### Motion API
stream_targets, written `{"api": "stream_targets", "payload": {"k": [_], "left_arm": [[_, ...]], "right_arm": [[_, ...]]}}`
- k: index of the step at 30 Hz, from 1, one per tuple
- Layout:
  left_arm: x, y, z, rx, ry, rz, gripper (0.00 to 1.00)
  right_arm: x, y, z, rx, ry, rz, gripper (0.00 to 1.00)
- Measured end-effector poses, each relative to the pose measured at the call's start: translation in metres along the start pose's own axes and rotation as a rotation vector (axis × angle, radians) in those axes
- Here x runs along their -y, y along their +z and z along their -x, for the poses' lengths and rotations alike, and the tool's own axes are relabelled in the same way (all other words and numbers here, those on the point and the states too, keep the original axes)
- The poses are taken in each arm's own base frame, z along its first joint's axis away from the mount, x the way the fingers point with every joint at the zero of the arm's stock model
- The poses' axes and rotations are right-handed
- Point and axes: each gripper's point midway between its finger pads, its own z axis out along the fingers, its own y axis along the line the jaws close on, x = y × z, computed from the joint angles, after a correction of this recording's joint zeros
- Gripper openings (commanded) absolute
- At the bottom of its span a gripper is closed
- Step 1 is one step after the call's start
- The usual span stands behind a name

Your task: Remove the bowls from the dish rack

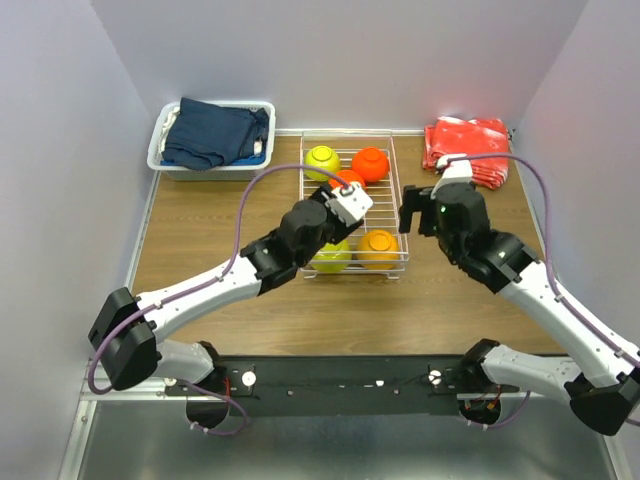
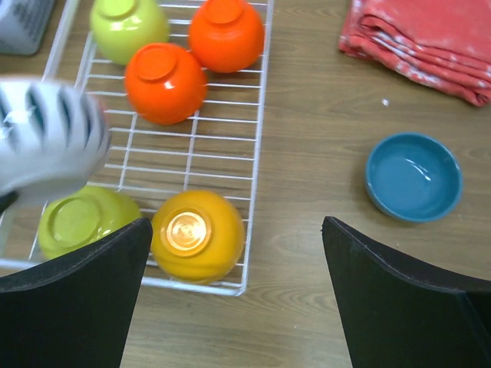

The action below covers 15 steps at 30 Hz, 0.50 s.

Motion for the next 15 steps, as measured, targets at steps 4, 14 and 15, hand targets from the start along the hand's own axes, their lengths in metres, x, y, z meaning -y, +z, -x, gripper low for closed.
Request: {"api": "stream_targets", "payload": {"k": [4, 14, 15], "left_arm": [[0.027, -0.012, 0.008, 0.094, 0.135, -0.043, 0.00], [0.076, -0.040, 0.030, 0.258, 0.417, -0.045, 0.00], [0.078, -0.042, 0.034, 0.272, 0.431, -0.037, 0.00]], "right_arm": [[0.028, 0.010, 0.001, -0.062, 0.079, -0.037, 1.00], [0.003, 0.027, 0.018, -0.212, 0.122, 0.116, 1.00], [-0.001, 0.028, 0.025, -0.210, 0.123, 0.133, 1.00]]}}
